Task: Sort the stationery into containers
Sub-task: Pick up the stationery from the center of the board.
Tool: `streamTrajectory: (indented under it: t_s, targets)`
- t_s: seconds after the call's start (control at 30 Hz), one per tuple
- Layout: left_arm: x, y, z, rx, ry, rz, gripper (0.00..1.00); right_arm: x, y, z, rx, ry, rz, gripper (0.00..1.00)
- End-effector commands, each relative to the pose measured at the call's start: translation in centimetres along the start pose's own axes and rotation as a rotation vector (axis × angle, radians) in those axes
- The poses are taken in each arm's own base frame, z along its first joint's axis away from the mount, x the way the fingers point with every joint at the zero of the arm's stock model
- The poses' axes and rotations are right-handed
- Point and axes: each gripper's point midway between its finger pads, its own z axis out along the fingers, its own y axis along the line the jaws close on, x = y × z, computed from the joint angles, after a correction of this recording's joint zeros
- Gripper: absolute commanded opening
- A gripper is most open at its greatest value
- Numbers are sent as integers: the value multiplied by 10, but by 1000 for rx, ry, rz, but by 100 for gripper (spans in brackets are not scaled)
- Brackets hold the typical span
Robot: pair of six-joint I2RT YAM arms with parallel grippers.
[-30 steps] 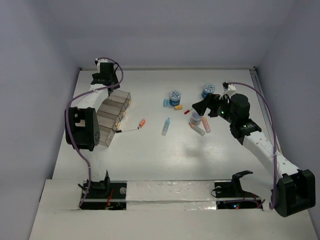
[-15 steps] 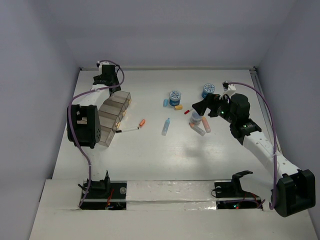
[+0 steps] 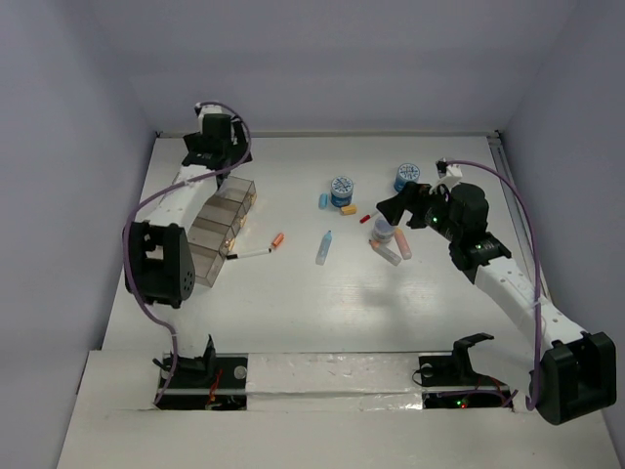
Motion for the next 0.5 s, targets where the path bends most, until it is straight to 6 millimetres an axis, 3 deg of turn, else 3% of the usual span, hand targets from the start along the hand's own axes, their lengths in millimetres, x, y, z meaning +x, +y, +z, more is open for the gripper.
streamTrajectory:
  t_s: [0.0,0.03,0.07,0.13,0.17,0.2,0.37,0.4,0.47]
  targets:
    - [-20,-101,-86,299,-93,34,92,-13,-2,-7,41,-65,-27,100]
    - [-8,-122,-98,358,-82,43,92,-16,-4,-9,59,-80,-28,100]
    - [11,-162,-125,471,-61,78,93,-24,-8,-14,95,-119,-29,100]
    - [32,-196,-149,571,-39,76,95,-28,-16,-22,149,-153,-19,100]
    - [44,-213,-161,635,-18,84,96,-40,-22,-32,204,-214,-15,100]
    - [64,-236,-180,705,5,109,97,-44,-27,-38,245,-241,-7,100]
    - [120,-302,-224,916,102,166,99,-66,-48,-76,403,-411,27,100]
    - [138,-311,-220,912,130,192,99,-71,-46,-84,405,-445,33,100]
    - [152,-328,-232,942,133,223,99,-73,-49,-92,424,-475,42,100]
